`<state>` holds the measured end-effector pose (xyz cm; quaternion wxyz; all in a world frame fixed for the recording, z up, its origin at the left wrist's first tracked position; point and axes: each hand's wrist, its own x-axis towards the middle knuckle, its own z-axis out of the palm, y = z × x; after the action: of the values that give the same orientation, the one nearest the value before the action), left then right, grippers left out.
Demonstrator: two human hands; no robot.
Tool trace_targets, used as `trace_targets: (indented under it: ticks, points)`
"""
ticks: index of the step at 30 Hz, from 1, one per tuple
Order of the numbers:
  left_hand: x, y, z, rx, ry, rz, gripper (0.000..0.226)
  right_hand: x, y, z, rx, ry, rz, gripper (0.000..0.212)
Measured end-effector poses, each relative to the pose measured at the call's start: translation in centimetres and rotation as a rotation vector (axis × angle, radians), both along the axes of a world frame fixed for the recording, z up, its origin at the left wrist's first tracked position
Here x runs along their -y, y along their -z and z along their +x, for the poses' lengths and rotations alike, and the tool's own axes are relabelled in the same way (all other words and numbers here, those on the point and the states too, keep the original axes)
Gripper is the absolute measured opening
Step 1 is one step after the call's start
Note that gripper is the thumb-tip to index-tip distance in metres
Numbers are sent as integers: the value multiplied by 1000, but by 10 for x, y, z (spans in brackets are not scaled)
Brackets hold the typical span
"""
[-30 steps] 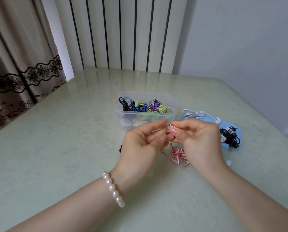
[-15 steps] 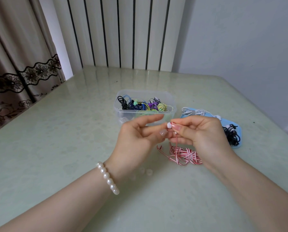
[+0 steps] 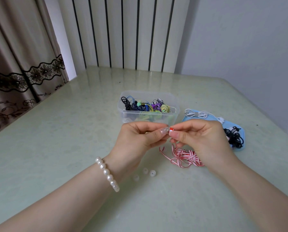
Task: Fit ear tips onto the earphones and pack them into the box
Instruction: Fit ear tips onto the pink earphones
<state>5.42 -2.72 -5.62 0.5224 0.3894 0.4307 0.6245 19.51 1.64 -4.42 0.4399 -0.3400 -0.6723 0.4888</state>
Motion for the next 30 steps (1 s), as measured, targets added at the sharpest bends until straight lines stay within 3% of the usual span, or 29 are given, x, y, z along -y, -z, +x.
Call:
trace_targets:
  ticks: [4,17,25,30]
  points:
    - [0,-1,-1,67,41,-73,7,2,4,-3,-44,13,24,16]
    - [-1,-3,-3,334,113,-231,11,1,11,-6,-126,14,-112,8]
    - [0,-1,0,175,77,-151,10,0,10,-5,-210,-54,-288,15]
    - [0,0,3,228,77,-186,9,1,7,-5,-193,-37,-275,13]
